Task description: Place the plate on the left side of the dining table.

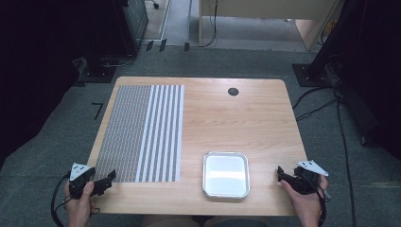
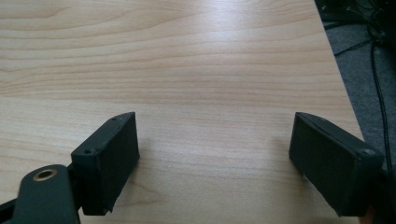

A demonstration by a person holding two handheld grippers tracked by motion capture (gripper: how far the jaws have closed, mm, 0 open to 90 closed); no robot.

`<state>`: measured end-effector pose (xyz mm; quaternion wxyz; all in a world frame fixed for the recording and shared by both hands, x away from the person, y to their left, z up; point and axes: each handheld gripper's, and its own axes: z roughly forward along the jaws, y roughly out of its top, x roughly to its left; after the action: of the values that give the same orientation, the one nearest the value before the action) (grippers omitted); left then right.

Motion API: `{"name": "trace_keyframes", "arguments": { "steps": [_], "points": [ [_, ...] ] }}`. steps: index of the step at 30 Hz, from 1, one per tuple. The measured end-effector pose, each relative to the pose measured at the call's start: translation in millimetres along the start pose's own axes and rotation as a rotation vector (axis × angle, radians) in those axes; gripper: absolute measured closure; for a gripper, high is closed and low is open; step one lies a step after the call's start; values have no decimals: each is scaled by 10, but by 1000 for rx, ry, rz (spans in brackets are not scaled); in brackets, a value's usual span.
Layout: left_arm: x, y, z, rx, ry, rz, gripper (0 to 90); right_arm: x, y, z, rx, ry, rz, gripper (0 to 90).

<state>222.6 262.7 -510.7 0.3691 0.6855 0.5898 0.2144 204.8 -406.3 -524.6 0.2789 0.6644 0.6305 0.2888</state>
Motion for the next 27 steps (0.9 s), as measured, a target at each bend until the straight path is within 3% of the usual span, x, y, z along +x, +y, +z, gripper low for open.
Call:
{"name": "trace_keyframes", "arguments": {
  "steps": [2,3,4,5,15,19,27],
  "points": [
    [-4,-1,-2,-1,-3,3,154,0,0,0,-1,-3,3,167],
    [-35,8,-2,3,23,41,154,1,0,-1,-3,-7,7,176],
    [-35,8,-2,3,23,41,154,1,0,-1,-3,-7,7,176],
    [-62,20,2,1,53,62,154,-2,0,-3,-6,-8,11,180],
    [-75,34,-20,-9,45,27,153,42,12,-45,-37,-3,31,186],
    [-131,48,6,-5,42,20,153,106,23,-102,-83,5,54,227],
    [-246,77,42,-3,33,30,152,202,39,-127,-98,14,86,257]
  ]
}}
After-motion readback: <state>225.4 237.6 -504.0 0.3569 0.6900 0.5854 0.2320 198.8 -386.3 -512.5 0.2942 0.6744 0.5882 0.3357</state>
